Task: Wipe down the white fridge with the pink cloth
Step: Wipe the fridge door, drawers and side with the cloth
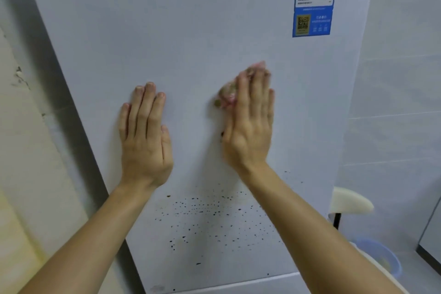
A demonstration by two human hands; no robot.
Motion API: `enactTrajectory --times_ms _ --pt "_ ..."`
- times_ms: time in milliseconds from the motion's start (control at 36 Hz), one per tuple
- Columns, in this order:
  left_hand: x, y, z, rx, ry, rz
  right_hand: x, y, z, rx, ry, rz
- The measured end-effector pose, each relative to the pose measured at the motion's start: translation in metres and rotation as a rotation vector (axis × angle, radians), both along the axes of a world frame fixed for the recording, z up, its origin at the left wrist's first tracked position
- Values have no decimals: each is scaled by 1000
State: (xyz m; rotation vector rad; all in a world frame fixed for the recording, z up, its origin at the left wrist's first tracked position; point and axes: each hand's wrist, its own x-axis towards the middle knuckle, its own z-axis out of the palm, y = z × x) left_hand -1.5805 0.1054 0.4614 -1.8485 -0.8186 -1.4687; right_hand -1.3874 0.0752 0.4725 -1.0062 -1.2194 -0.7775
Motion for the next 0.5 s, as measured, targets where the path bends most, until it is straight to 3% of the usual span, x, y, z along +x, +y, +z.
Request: enactTrajectory --times_ms 139,222,333,389,500 --pt "-26 -4 -1 -21 -15 60 -40 1 -23 -37 -292 -23" --pt "-42 -4 -3 -50 -45 85 -36 1 -35 -84 -518 -11" --pt "-52 -6 -4 -65 -25 74 -12 -4 -25 -137 -676 -51" --pt "-55 -7 -3 -70 -30 73 5 -9 -12 -120 -632 -115" --pt "-66 -7 -2 -80 -62 89 18 -8 23 -33 -282 -185"
